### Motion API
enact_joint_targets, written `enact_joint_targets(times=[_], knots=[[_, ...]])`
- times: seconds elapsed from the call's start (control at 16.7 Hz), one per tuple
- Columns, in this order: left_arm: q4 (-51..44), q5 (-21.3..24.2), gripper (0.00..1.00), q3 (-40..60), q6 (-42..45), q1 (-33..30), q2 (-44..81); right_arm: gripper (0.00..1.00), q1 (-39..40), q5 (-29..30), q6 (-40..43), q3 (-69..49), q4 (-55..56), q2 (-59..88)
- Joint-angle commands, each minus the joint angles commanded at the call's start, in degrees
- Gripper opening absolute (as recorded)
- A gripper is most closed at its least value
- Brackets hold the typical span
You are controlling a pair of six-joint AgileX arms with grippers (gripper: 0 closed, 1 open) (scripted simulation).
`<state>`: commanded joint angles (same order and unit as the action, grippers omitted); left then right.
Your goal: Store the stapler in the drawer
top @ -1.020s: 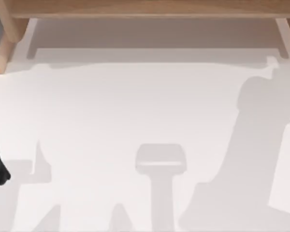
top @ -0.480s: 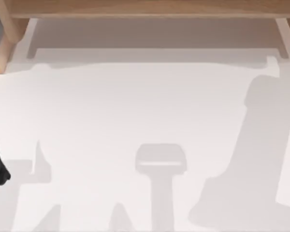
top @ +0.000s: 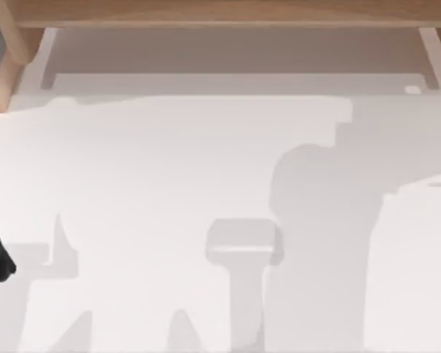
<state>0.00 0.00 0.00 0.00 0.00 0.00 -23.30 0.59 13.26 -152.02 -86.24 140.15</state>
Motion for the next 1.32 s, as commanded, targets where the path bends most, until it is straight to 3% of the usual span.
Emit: enact_joint_targets(times=[0.96,1.32], knots=[[0.0,0.0,1.0,0.0,0.0,0.0,0.0,0.0,1.2,-2.1,7.3,8.2,4.3,11.7],[0.0,0.0,1.0,0.0,0.0,0.0,0.0,0.45,1.2,-2.1,7.3,8.2,4.3,11.7]])
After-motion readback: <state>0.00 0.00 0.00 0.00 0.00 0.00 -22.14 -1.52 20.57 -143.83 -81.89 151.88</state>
